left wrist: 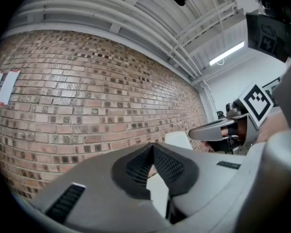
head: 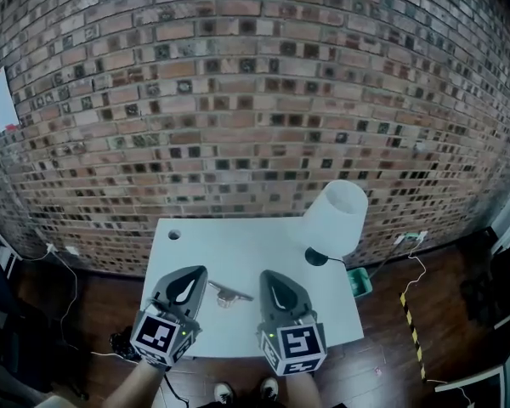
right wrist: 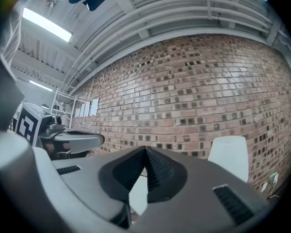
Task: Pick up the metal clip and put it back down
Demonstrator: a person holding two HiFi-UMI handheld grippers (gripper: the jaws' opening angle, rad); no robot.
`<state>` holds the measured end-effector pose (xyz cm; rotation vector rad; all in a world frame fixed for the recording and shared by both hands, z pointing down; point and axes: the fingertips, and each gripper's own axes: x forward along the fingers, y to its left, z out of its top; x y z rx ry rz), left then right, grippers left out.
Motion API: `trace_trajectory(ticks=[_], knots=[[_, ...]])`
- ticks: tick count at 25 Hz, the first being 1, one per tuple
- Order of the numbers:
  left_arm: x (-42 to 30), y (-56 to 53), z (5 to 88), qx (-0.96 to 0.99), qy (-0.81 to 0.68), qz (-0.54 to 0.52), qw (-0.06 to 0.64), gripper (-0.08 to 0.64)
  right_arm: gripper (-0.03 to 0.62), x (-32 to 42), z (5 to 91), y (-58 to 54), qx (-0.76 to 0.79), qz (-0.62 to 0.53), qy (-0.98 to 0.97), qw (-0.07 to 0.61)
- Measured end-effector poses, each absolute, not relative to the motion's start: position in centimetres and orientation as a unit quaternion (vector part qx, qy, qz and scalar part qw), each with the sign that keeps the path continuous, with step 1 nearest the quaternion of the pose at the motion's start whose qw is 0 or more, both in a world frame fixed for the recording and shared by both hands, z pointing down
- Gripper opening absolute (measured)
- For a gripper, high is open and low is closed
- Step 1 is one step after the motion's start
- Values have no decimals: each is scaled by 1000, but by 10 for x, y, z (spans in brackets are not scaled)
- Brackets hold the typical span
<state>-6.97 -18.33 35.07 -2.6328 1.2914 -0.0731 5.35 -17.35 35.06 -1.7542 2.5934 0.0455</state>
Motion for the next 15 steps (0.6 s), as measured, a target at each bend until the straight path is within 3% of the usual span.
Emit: trace_trajectory(ticks=[15], knots=[[-45,-22,345,-889,441,-20,122,-14,-18,63,335,-9,-537,24,841,52]])
